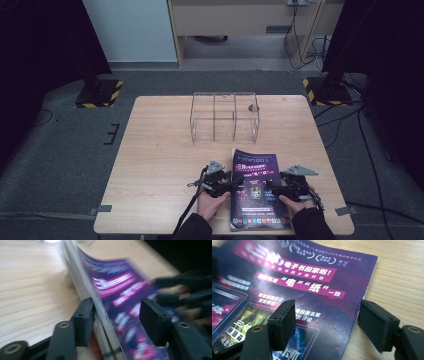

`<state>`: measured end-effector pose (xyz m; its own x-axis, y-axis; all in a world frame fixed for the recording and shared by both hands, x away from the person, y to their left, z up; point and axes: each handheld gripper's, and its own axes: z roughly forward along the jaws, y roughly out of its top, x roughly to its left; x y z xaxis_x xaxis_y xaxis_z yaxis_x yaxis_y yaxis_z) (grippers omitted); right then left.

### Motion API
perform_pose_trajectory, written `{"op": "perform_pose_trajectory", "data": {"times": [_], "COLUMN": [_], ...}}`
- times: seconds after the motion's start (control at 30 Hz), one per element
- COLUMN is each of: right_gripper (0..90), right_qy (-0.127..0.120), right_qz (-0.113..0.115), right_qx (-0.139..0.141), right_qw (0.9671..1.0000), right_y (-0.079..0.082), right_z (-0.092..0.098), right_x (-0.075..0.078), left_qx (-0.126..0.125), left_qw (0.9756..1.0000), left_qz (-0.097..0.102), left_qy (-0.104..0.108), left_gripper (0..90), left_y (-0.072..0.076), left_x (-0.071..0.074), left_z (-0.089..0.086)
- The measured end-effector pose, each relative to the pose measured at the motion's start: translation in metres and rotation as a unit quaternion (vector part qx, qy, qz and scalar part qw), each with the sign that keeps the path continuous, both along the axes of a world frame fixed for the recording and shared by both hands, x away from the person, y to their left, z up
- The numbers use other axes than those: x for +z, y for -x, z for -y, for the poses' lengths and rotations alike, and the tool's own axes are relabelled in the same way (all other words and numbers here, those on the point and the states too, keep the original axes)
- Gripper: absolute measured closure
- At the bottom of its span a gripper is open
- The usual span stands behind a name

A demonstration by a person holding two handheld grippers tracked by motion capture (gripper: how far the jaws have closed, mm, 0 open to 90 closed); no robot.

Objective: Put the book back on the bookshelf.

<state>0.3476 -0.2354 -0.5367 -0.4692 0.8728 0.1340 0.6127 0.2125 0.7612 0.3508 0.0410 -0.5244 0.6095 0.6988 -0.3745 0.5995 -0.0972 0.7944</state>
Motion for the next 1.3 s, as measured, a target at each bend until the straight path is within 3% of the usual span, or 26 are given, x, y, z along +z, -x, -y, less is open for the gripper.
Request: {"op": "perform_pose_trajectory", "data": {"times": [0.07,0.1,0.3,0.4,0.5,0.67,0.73,0.77,0.83,0.87,1.03,1.13,1.2,1.3], "right_gripper": [30.3,30.3,30.2,30.0,29.9,29.9,29.8,29.8,29.8,29.9,29.8,29.8,29.8,29.8], "right_qy": [-0.001,-0.001,0.0,0.0,0.0,0.001,0.001,0.001,0.001,0.001,0.001,0.001,0.001,0.001], "right_qz": [0.0,0.0,0.0,0.0,0.001,0.001,0.0,0.0,0.0,0.001,0.0,0.001,0.0,0.0], "right_qx": [-0.001,-0.001,0.001,-0.001,0.0,0.0,-0.001,-0.001,-0.001,-0.001,-0.001,-0.001,-0.001,-0.001], "right_qw": [1.0,1.0,1.0,1.0,1.0,1.0,1.0,1.0,1.0,1.0,1.0,1.0,1.0,1.0], "right_y": [0.0,0.0,0.0,0.0,0.0,0.0,0.0,0.0,0.0,0.0,0.0,0.0,0.0,0.0], "right_z": [0.0,0.0,0.0,0.001,0.001,0.001,0.001,0.001,0.001,0.001,0.001,0.001,0.001,0.001], "right_x": [0.0,0.0,0.0,0.0,0.0,0.0,0.0,0.0,0.0,0.0,0.0,0.0,0.0,0.0], "left_qx": [0.001,0.005,0.012,0.028,0.045,0.067,0.059,0.049,0.045,0.042,0.032,0.03,0.029,0.037], "left_qw": [0.9996,0.9995,0.9995,0.9984,0.9962,0.9952,0.9974,0.9985,0.9976,0.997,0.9973,0.9976,0.9973,0.9963], "left_qz": [0.005,-0.002,-0.015,-0.012,-0.025,-0.021,-0.017,-0.017,0.002,0.006,-0.013,-0.018,-0.016,-0.018], "left_qy": [-0.027,-0.032,-0.026,-0.047,-0.07,-0.069,-0.036,-0.02,-0.053,-0.064,-0.065,-0.06,-0.065,-0.075], "left_gripper": [40.6,39.2,43.6,43.6,46.6,58.6,71.0,71.0,71.2,66.6,56.6,56.1,57.3,67.0], "left_y": [0.0,0.0,-0.007,-0.008,-0.009,-0.007,-0.006,-0.006,-0.003,-0.002,-0.006,-0.008,-0.009,-0.01], "left_x": [-0.001,-0.003,-0.006,-0.008,-0.012,-0.009,-0.005,-0.003,0.002,0.003,0.002,0.001,0.002,0.002], "left_z": [0.004,0.005,-0.002,-0.002,-0.001,-0.002,-0.003,-0.002,0.005,0.008,0.009,0.009,0.009,0.009]}}
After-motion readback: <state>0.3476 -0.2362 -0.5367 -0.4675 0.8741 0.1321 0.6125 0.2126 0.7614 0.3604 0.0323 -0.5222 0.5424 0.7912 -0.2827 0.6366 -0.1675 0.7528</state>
